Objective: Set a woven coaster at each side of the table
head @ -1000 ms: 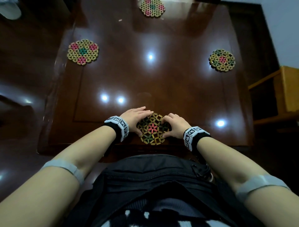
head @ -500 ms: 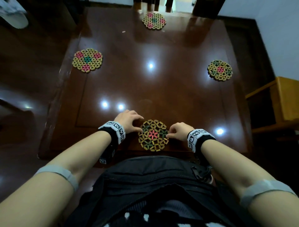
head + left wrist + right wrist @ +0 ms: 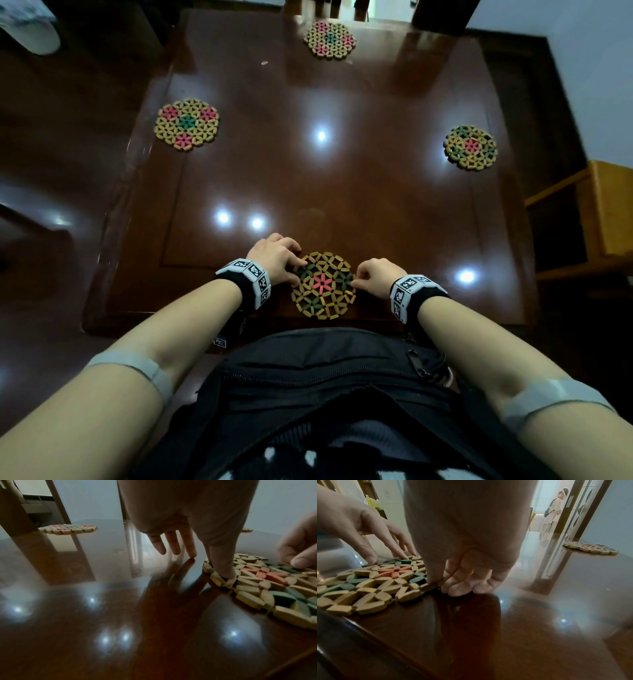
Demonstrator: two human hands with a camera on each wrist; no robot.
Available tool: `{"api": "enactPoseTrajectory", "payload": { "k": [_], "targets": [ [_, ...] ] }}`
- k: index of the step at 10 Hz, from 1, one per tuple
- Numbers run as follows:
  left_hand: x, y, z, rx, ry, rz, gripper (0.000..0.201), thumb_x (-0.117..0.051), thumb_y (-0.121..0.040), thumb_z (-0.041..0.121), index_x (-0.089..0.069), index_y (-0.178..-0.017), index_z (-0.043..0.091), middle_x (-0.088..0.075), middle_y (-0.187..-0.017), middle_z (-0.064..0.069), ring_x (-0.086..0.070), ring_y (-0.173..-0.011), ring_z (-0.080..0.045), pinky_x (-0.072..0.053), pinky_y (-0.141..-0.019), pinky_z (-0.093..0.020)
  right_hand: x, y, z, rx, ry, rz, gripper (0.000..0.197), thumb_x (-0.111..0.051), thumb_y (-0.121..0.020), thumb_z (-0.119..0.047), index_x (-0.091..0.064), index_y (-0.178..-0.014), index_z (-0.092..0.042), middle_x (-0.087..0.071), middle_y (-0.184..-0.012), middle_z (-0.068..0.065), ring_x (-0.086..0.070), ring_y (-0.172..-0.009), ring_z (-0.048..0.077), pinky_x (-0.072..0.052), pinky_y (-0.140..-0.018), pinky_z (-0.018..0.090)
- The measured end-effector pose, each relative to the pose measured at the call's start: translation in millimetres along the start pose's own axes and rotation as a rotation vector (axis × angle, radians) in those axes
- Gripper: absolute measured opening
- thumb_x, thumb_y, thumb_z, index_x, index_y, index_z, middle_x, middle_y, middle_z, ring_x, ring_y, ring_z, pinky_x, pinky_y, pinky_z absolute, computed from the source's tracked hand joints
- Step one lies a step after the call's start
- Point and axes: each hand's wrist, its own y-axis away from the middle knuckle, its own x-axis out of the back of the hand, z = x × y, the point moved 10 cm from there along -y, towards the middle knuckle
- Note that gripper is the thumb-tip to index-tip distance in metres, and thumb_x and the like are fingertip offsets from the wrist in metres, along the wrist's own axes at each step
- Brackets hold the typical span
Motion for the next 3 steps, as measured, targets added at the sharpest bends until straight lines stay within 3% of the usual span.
{"api": "enactPoseTrajectory", "payload": {
  "k": [2, 3],
  "targets": [
    [1.1, -0.5, 0.5, -0.015, 0.026, 0.019, 0.044, -0.069, -0.077, 0.049, -0.064, -0.119, 0.038, -0.05, -0.133, 0.013, -0.038, -0.125, -0.018, -0.034, -0.099, -0.033, 0.8, 1.3, -0.9, -0.003, 0.033, -0.024, 0.03, -0.055, -0.09, -0.047, -0.065, -0.097, -0.019, -0.064, -0.1, -0.001, -0.062, -0.09, 0.02, -0.053, -0.074, 0.034],
    [14.0, -1.0, 4.9, -0.063, 0.159, 0.15, 0.025, -0.066, -0.084, 0.038, -0.072, -0.108, 0.035, -0.06, -0.122, 0.009, -0.05, -0.116, -0.019, -0.042, -0.096, -0.036, 4.7, -0.2, 0.5, 0.008, 0.011, -0.011, 0.035, -0.046, -0.094, -0.049, -0.065, -0.101, -0.021, -0.065, -0.099, 0.0, -0.062, -0.086, 0.019, -0.051, -0.07, 0.032]
  ]
}}
